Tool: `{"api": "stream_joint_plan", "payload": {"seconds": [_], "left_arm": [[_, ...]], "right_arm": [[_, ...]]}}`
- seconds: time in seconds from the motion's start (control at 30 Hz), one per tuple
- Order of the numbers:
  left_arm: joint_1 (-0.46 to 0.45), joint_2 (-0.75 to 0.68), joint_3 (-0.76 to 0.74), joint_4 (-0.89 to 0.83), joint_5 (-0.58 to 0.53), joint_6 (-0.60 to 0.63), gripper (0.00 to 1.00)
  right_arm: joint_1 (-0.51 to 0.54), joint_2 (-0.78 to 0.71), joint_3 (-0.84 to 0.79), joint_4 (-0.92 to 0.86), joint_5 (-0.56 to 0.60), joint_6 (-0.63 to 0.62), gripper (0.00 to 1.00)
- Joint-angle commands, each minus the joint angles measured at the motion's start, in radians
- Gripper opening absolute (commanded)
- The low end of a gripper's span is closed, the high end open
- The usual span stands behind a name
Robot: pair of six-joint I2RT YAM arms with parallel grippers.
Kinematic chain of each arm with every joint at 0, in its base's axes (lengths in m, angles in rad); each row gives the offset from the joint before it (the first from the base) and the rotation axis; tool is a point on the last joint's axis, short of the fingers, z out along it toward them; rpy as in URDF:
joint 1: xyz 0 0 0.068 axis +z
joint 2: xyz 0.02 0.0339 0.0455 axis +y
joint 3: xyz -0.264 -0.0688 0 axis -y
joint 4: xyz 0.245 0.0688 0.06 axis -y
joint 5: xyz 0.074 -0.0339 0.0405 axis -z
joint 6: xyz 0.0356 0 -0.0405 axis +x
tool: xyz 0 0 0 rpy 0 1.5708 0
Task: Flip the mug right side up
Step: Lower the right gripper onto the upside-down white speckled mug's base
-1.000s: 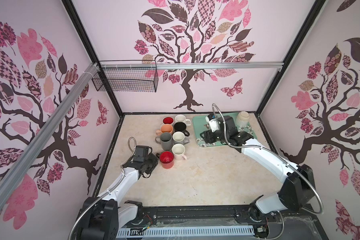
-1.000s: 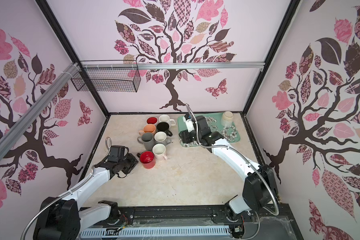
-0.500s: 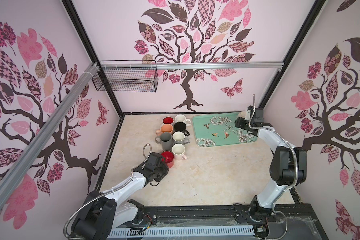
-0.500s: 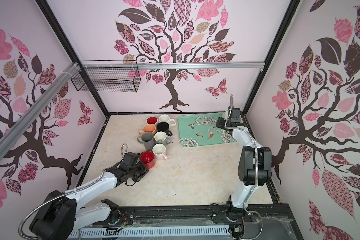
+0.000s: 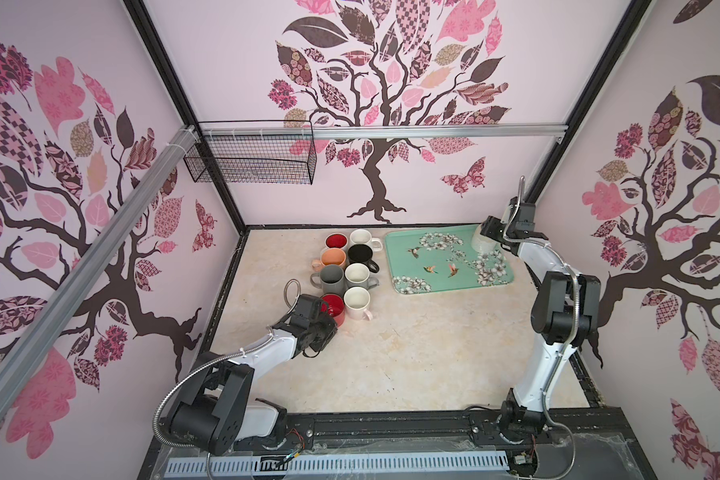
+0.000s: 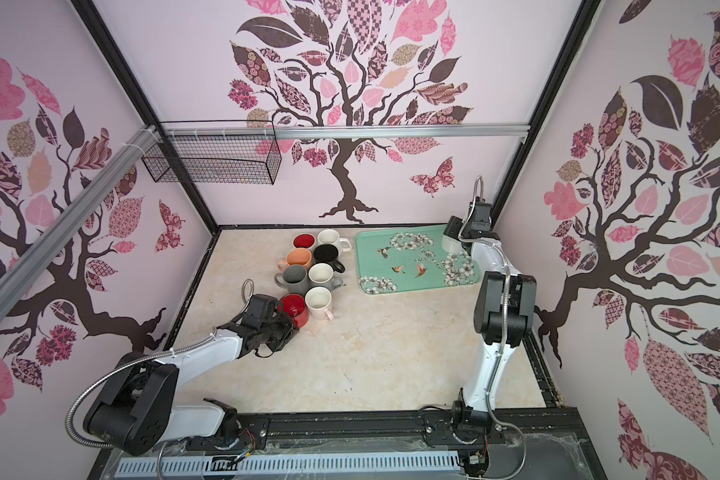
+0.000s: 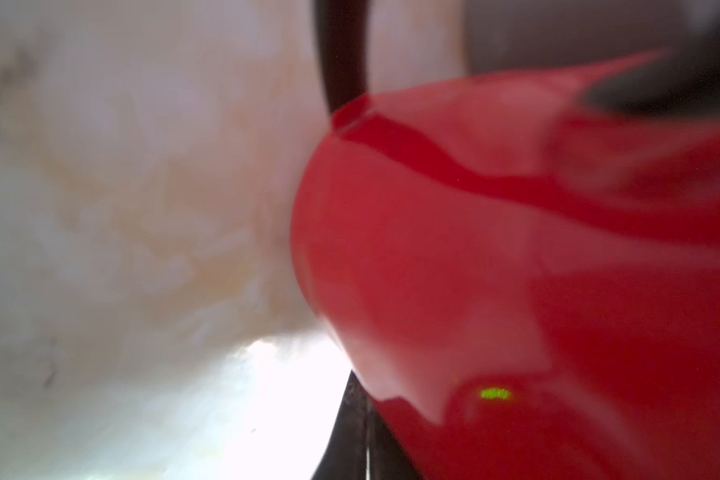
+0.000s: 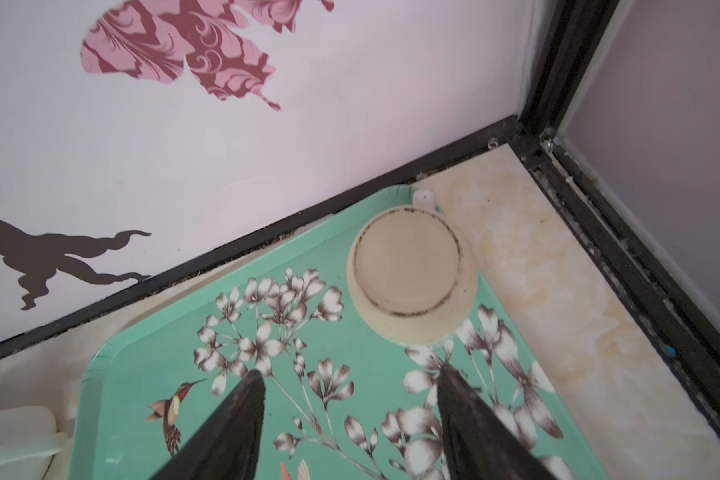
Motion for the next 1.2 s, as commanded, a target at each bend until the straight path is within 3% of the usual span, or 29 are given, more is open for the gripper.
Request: {"api": "stream_joint_plan", "payload": {"seconds": [0.0,0.27,0.5,0.63,0.77,0.9,1.03,1.17], "left_arm": [[0.023,0.027,0.058,0.05,0.01,0.032,0.0],[0.029,0.038,0.088,0.012,0.039,0.102,0.01],[0.023,-0.122,0.076,-0.117,0.017,0.223,0.04],[-0.009,-0.221,0.074,-0.205,-0.05,0.297,0.12],[-0.03,-0.295,0.084,-0.243,-0.096,0.349,0.16],[-0.051,-0.332,0.129,-0.291,-0.173,0.432,0.18],[-0.052,-0.358,0.178,-0.314,-0.216,0.499,0.19],[-0.056,-0.372,0.235,-0.326,-0.246,0.564,0.19]], "right_arm": [[0.0,0.081,0.101,0.004,0.023,-0.024,0.69],[0.0,0.261,0.361,-0.099,0.051,-0.07,0.71],[-0.001,0.463,0.664,-0.236,0.05,-0.117,0.73],[-0.003,0.561,0.805,-0.34,0.042,-0.103,0.73],[-0.003,0.562,0.753,-0.348,-0.011,-0.094,0.71],[-0.003,0.531,0.684,-0.367,-0.079,-0.087,0.61],[0.005,0.39,0.456,-0.28,-0.135,-0.07,0.48],[0.034,0.225,0.185,-0.154,-0.14,-0.05,0.46]]}}
